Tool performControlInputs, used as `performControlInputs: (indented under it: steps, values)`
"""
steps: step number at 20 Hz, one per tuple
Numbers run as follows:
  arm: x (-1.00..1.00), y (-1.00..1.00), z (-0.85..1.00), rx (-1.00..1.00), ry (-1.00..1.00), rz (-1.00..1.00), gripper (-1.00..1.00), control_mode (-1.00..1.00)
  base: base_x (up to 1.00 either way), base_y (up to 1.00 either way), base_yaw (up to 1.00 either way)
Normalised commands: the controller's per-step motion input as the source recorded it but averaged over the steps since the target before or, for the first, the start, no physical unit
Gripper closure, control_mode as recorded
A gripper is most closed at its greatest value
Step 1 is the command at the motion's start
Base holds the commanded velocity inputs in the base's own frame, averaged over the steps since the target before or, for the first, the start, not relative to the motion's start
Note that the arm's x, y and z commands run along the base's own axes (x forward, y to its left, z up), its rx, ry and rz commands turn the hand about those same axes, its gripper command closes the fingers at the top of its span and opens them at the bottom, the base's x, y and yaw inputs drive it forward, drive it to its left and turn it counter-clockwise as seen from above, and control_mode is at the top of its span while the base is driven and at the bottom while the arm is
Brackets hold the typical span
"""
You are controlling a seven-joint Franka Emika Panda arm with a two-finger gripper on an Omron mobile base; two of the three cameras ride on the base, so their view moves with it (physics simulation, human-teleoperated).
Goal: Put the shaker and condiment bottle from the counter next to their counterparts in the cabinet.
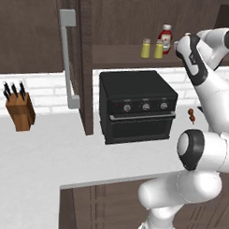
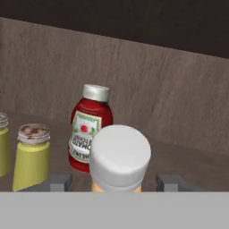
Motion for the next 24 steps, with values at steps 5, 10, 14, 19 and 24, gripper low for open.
performControlInputs:
  steps: [5,10,14,19,24]
  values:
    - [0.06,-0.08,0.00,0.00,0.00,0.00,-1.00,-1.00,0.00,0.00,0.00]
    - [0.14,-0.07,-0.03,0.00,0.00,0.00,-1.00,-1.00,0.00,0.00,0.00]
    - [0.03,-0.02,-0.01,0.00,0.00,0.00,-1.00,-1.00,0.00,0.00,0.00]
    - [-0.19,-0.05,0.06,0.00,0.00,0.00,-1.00,-1.00,0.00,0.00,0.00]
    - [-0.69,-0.11,0.43,0.01,0.00,0.00,-1.00,-1.00,0.00,0.00,0.00]
